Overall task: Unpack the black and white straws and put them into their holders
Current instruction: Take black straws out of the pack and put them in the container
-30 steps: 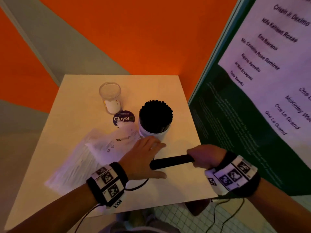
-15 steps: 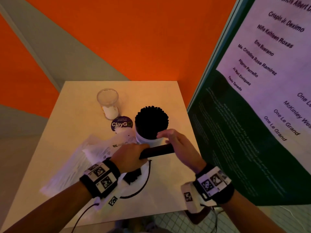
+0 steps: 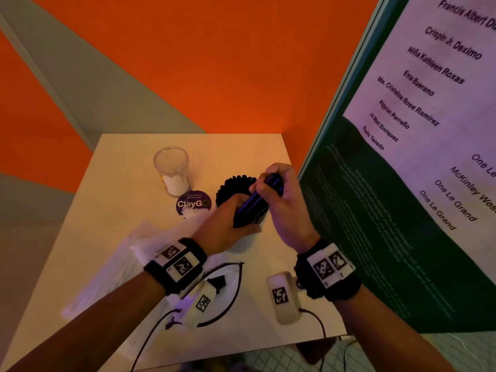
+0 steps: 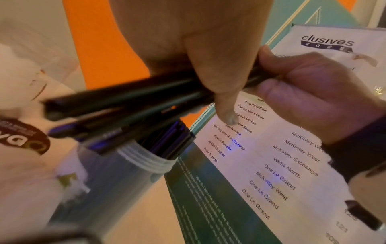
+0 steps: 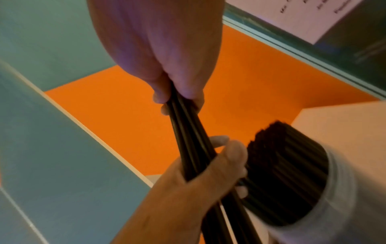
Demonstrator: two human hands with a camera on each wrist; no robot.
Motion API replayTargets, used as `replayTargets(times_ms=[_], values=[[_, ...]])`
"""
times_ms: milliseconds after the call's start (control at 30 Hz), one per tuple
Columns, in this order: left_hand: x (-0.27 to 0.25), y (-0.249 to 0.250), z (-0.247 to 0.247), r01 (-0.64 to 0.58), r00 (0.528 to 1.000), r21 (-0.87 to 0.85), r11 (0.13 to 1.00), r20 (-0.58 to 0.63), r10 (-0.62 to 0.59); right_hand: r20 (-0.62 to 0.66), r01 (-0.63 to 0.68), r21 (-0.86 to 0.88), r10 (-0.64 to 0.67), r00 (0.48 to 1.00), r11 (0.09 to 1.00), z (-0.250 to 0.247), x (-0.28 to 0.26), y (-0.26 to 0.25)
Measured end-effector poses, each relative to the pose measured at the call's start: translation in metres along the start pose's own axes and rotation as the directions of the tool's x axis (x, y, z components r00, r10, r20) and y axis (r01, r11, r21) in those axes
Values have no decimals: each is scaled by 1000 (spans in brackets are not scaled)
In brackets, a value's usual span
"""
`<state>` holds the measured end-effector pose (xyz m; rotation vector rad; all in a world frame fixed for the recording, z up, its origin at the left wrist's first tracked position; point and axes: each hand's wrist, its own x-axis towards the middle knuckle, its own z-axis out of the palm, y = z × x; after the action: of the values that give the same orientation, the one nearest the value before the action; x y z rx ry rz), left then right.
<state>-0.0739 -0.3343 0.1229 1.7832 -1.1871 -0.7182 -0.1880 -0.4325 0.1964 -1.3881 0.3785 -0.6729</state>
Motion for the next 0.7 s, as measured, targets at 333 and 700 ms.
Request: replayTargets(times_ms=[333, 700], values=[[4, -43, -28, -4, 980, 291, 957, -188, 61, 122, 227, -463, -192, 974, 857, -8, 38, 18], [4, -74, -26, 95, 993, 269, 958, -93, -72, 331, 269, -916, 179, 926, 299, -24, 14, 99]])
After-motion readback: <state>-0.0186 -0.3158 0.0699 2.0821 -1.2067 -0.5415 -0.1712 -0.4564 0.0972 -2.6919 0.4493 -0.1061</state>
